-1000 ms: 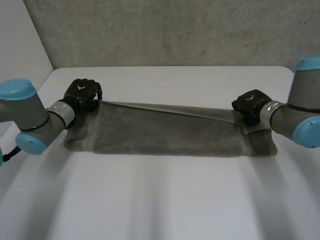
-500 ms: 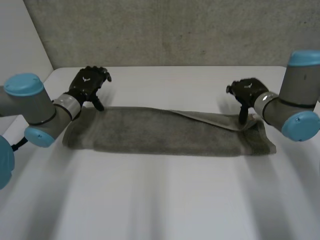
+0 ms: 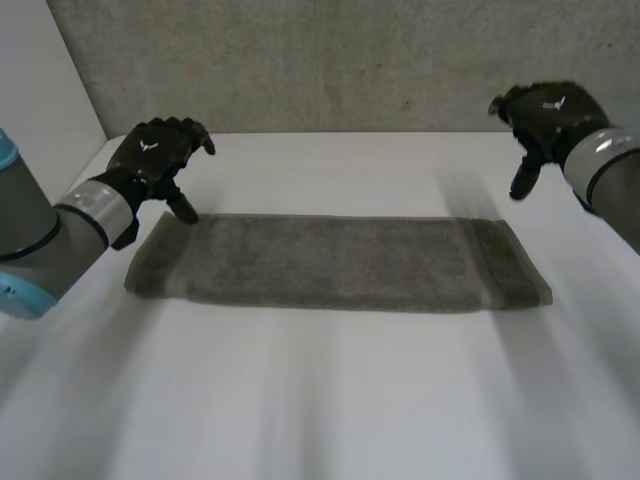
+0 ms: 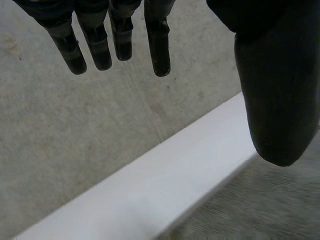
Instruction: Fold the towel.
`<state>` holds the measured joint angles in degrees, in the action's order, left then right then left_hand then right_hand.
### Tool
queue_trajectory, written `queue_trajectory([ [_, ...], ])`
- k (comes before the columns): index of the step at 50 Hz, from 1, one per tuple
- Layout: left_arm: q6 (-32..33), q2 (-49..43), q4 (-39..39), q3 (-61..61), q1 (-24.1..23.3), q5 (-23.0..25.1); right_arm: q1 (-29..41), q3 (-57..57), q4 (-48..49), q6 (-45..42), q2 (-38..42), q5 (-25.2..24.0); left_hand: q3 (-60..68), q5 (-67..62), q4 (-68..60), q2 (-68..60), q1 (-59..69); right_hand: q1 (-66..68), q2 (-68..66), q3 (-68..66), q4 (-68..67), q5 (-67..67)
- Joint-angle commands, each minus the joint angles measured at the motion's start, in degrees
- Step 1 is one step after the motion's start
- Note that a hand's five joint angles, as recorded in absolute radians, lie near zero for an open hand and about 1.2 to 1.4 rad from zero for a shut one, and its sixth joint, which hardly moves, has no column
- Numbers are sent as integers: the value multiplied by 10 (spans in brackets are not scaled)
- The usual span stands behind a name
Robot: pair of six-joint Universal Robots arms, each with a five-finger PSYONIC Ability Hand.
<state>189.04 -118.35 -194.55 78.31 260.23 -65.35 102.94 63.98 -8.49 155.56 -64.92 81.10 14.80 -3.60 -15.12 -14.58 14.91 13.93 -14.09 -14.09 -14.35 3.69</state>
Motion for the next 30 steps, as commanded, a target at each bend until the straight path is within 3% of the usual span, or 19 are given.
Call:
queue_trajectory([
  [1, -17, 37, -6, 91, 0, 0, -2, 108, -28, -47, 0, -1, -19, 7, 22, 17, -20, -39, 41, 41, 44, -37],
  [14, -17, 44, -113, 201, 0, -1, -48, 220, 113, -83, 36, -22, 1, -13, 2, -3, 0, 34, -32, -32, -30, 36],
  [22, -22, 44, -158, 221, -1, -45, -57, 215, 117, -97, 86, -47, 3, -15, 0, -5, 2, 51, -49, -49, -46, 53],
  [30, -24, 51, -179, 227, 6, -49, -69, 208, 122, -115, 112, -49, 5, -17, -1, -7, 4, 182, -180, -180, -178, 184],
])
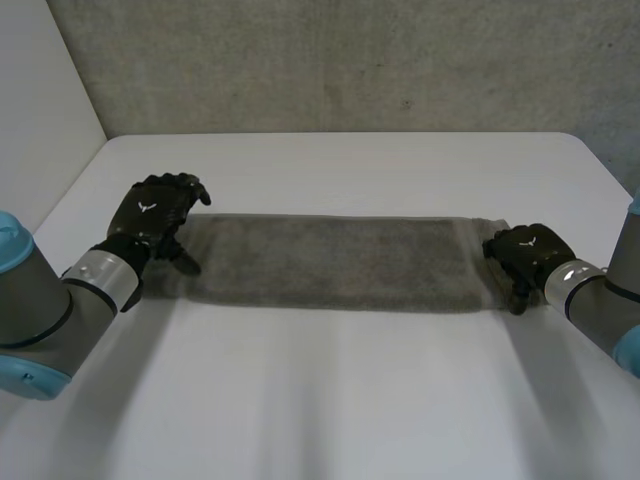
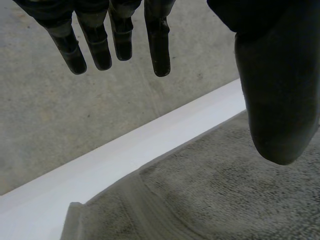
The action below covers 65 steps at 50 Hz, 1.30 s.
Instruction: Fold the towel.
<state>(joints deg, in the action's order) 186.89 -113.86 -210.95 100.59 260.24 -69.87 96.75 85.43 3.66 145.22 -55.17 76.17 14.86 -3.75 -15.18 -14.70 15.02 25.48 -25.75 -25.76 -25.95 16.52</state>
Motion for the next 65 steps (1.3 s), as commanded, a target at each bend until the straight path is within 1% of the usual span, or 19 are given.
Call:
queue_trajectory([
  [1, -3, 6, -15, 4, 6, -4, -9, -7, 0, -12, 18, 0, 4, -15, -1, -6, 2, 106, -104, -104, -102, 96],
  [8, -6, 12, -31, 12, 7, -4, -15, -20, -1, -12, 38, -11, 4, -15, -1, -6, 2, 236, -234, -233, -232, 226],
  [13, -6, 12, -39, 17, 8, -4, -42, -31, -9, -11, 31, -11, 2, -13, 1, -4, 1, 545, -542, -542, -540, 535],
  [25, -6, 12, -46, 18, 8, -4, -128, -30, -9, -15, -34, -14, 1, -12, 3, -2, -1, 545, -543, -542, -540, 535],
  [29, -6, 12, -47, 18, 9, -4, -175, -55, -10, -52, -38, -18, 1, -12, 3, -2, -1, 545, -543, -542, -540, 535],
  [36, -6, 12, -47, 18, 9, -4, -174, -111, -43, -106, -41, -11, -1, -10, 4, -1, -3, 545, -543, -542, -540, 535],
  [41, -6, 12, -47, 18, 9, -4, -106, -156, -77, -90, -46, -5, -1, -10, 4, -1, -3, 545, -543, -542, -540, 535],
  [44, -6, 12, -47, 18, 9, -4, -14, -180, -81, -69, -45, 11, -1, -10, 4, -1, -3, 545, -543, -542, -540, 535],
  [46, -6, 12, -47, 18, 9, -4, 82, -204, -81, -58, -38, 46, -1, -10, 4, -1, -3, 545, -543, -542, -540, 535],
  [49, -6, 12, -47, 18, 9, -4, 134, -215, -81, -58, -30, 63, -1, -10, 4, -1, -3, 545, -543, -542, -540, 535],
  [51, -6, 12, -47, 18, 9, -4, 240, -250, -76, -58, 5, 92, -1, -10, 4, -1, -3, 545, -543, -542, -540, 535],
  [52, -6, 12, -47, 18, 9, -4, 241, -250, -76, -58, 5, 92, -1, -10, 4, -1, -3, 545, -543, -542, -540, 535],
  [54, -6, 12, -47, 18, 9, -4, 331, -299, -73, -58, 54, 116, -1, -10, 4, -1, -3, 545, -543, -542, -540, 535],
  [58, -6, 12, -47, 19, 5, -4, 397, -352, -72, -64, 119, 137, -4, -7, 8, 3, -6, 545, -543, -542, -540, 535],
  [59, -6, 12, -47, 19, 5, -4, 418, -380, -74, -64, 153, 143, -4, -7, 8, 3, -6, 489, -486, -486, -484, 479],
  [60, -6, 11, -47, 19, 5, -4, 435, -408, -80, -68, 188, 149, -4, -7, 8, 3, -6, 247, -244, -244, -242, 237],
  [61, -6, 12, -47, 19, 5, -4, 435, -409, -80, -68, 188, 149, -6, -5, 9, 5, -8, 245, -242, -242, -240, 234],
  [62, -6, 12, -47, 19, 5, -4, 447, -429, -85, -76, 217, 155, -6, -5, 9, 5, -8, 68, -65, -65, -63, 58],
  [65, -5, 11, -47, 19, 4, -4, 454, -459, -111, -99, 245, 167, -6, -5, 9, 5, -8, -21, 24, 24, 26, -31],
])
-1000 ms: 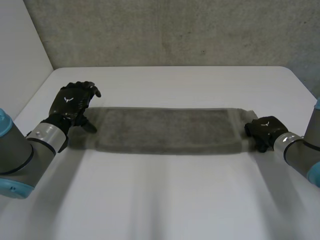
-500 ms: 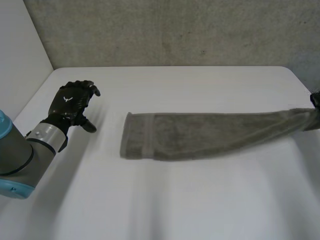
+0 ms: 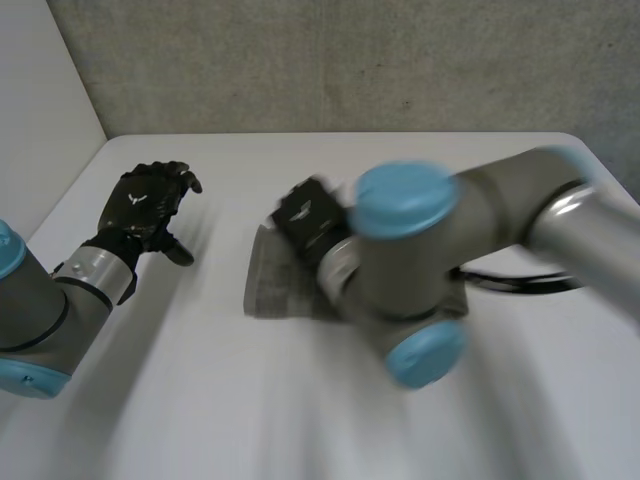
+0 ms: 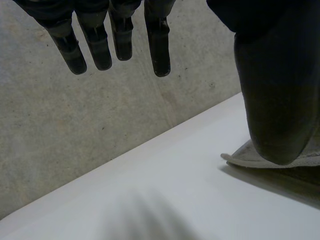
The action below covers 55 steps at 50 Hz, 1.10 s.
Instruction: Fold the towel.
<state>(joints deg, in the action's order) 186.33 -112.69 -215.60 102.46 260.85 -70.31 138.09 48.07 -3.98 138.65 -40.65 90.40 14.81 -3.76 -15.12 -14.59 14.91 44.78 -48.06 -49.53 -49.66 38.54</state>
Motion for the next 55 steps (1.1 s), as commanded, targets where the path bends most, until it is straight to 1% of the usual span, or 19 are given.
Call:
queue_trajectory([
  [1, 1, -1, 0, 0, -2, 0, 40, -85, -35, -33, 100, 25, -6, -5, 9, 3, -7, -214, 247, 262, 263, -252],
  [7, 1, 0, 0, 0, -2, 1, 30, -93, -67, -34, 80, 39, -4, -7, 7, 2, -5, -231, 264, 278, 280, -268],
  [9, 1, 0, 0, 0, -2, 1, 1, -71, -74, -9, 34, 38, -6, -5, 9, 3, -7, -229, 262, 277, 278, -267],
  [10, 1, 0, 0, 0, -3, 2, 1, -71, -74, -9, 34, 38, -4, -7, 7, 2, -5, -229, 262, 277, 278, -267],
  [12, 1, -1, 0, 0, -3, 2, -51, -16, -79, 32, -21, 28, -4, -7, 7, 2, -5, -228, 260, 275, 276, -265],
  [15, 1, -1, 0, 1, -6, 2, -76, 19, -76, 55, -51, 23, -4, -7, 7, 2, -5, -221, 254, 268, 270, -258],
  [17, 1, -1, 1, 3, -7, 2, -114, 97, -70, 91, -101, 2, -4, -7, 7, 2, -5, -216, 249, 263, 265, -253],
  [18, 2, -1, 0, 6, -7, 3, -114, 98, -70, 91, -101, 2, -4, -7, 7, 2, -5, -216, 249, 263, 265, -253],
  [20, 2, 0, 0, 8, -8, 3, -161, 186, -50, 119, -140, -42, -4, -7, 7, 2, -5, -207, 240, 255, 256, -245],
  [23, 2, 0, 0, 9, -14, 3, -185, 232, -33, 133, -156, -65, -4, -7, 7, 2, -5, -207, 240, 255, 256, -245],
  [25, 3, 0, 0, 9, -18, 3, -226, 314, 12, 160, -179, -100, -4, -7, 7, 2, -5, -207, 240, 255, 256, -245],
  [32, 4, -1, -1, 13, -23, 3, -281, 415, 101, 179, -187, -124, -4, -7, 7, 2, -5, -177, 210, 225, 226, -215],
  [38, 5, -2, -8, 13, -23, 3, -295, 433, 127, 179, -178, -125, -4, -7, 7, 2, -5, -38, 70, 85, 86, -75],
  [40, 5, -2, -9, 13, -23, 3, -299, 432, 130, 174, -167, -122, -4, -7, 7, 2, -5, 88, -55, -41, -39, 50],
  [41, 5, -2, -9, 13, -23, 2, -299, 432, 130, 174, -167, -122, -4, -7, 7, 2, -5, 89, -56, -41, -40, 51],
  [43, 5, -2, -9, 13, -23, 3, -299, 428, 130, 174, -160, -118, -4, -7, 7, 2, -5, 161, -128, -114, -112, 123],
  [44, 5, -2, -9, 13, -23, 3, -300, 425, 130, 173, -157, -116, -4, -7, 7, 2, -5, 301, -268, -253, -252, 263],
  [45, 5, -1, -9, 13, -23, 2, -301, 423, 130, 172, -159, -114, -4, -7, 7, 2, -5, 352, -319, -304, -303, 314],
  [55, 4, 1, -10, 13, -28, 0, -295, 374, 122, 159, -224, -119, -6, -5, 9, 3, -7, 352, -319, -305, -303, 315],
])
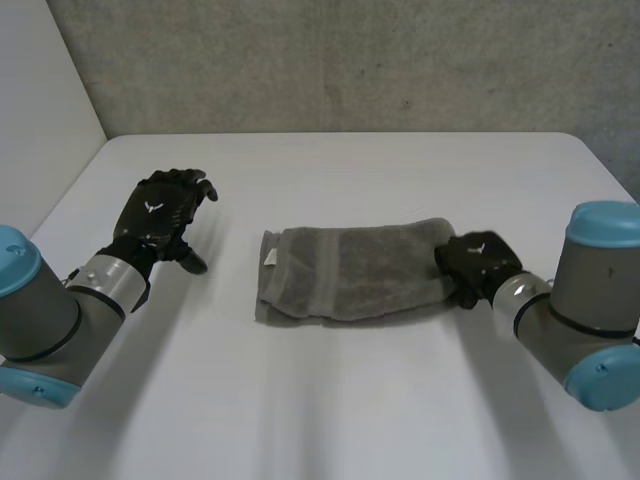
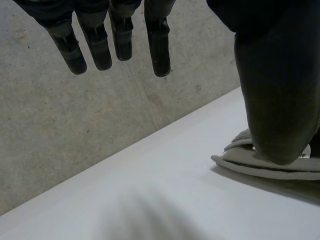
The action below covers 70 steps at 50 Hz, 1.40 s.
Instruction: Fold the towel.
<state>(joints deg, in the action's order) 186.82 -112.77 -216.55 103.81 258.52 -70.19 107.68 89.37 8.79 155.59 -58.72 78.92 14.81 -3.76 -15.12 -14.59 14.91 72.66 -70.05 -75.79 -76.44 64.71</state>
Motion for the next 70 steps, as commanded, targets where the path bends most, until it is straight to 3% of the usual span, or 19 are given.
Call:
queue_trajectory([
  [1, -2, 2, 0, -1, -9, -1, 23, -59, -8, -12, -46, -4, -6, -5, 9, 3, -7, 73, -100, -42, -36, 53],
  [4, -4, 11, 1, -4, -17, -2, 57, -84, -15, -12, -39, -4, -6, -5, 9, 3, -7, 73, -100, -42, -36, 53],
  [6, -5, 22, 0, -6, -21, -2, 145, -150, -34, -16, 5, 2, -6, -5, 9, 3, -7, 73, -100, -42, -36, 53],
  [7, -8, 35, 0, -10, -25, -2, 146, -150, -34, -16, 5, 2, -4, -7, 7, 2, -5, 73, -100, -42, -36, 53],
  [9, -14, 46, 0, -12, -27, -3, 213, -225, -70, -18, 67, 4, -4, -7, 7, 2, -5, 73, -100, -42, -36, 53],
  [12, -43, 65, -2, -19, -28, -8, 239, -263, -90, -16, 98, 9, -2, -8, 5, 0, -3, 73, -100, -42, -36, 53],
  [17, -103, 87, -2, -34, -29, -22, 312, -391, -126, -13, 220, 38, 1, -12, 2, -3, 0, 73, -100, -42, -36, 53],
  [20, -128, 92, -2, -41, -28, -32, 325, -419, -132, -12, 243, 57, 1, -12, 2, -3, 0, 73, -100, -42, -36, 53],
  [23, -135, 88, -2, -50, -29, -35, 327, -424, -133, -11, 244, 65, 1, -12, 2, -3, 0, 73, -100, -42, -36, 53],
  [24, -135, 88, -2, -50, -29, -35, 327, -424, -134, -9, 238, 71, 1, -12, 2, -3, 0, 2, -28, 29, 35, -18],
  [25, -135, 85, -2, -56, -29, -35, 326, -423, -134, -5, 229, 77, 1, -12, 2, -3, 0, -192, 165, 223, 229, -212],
  [26, -137, 83, -2, -62, -29, -36, 326, -423, -134, -5, 229, 77, 1, -12, 2, -3, 0, -193, 167, 225, 231, -214],
  [27, -137, 83, -2, -62, -29, -36, 322, -417, -136, 2, 212, 81, 1, -12, 2, -3, 0, -443, 417, 475, 481, -464],
  [28, -138, 77, -2, -69, -30, -36, 319, -409, -141, 9, 195, 85, 1, -12, 2, -3, 0, -561, 535, 592, 598, -581],
  [31, -139, 69, -1, -77, -30, -37, 308, -381, -155, 20, 157, 97, 1, -12, 2, -3, 0, -627, 600, 658, 664, -647],
  [39, -149, -18, 19, -145, -75, -57, 226, -308, -162, 37, 92, 102, 4, -15, -1, -7, 3, -627, 600, 658, 664, -647],
  [51, -186, -96, 113, -166, -142, -58, 175, -310, -161, 133, 125, 67, 6, -17, -3, -8, 5, -627, 600, 658, 664, -647],
  [60, -156, -112, 164, -155, -127, -61, 171, -346, -165, 159, 185, 52, 8, -18, -5, -10, 7, -627, 600, 658, 664, -647],
  [70, -90, -125, 165, -134, -95, -61, 164, -341, -178, 162, 210, 49, 6, -17, -3, -8, 5, -627, 600, 658, 664, -647],
])
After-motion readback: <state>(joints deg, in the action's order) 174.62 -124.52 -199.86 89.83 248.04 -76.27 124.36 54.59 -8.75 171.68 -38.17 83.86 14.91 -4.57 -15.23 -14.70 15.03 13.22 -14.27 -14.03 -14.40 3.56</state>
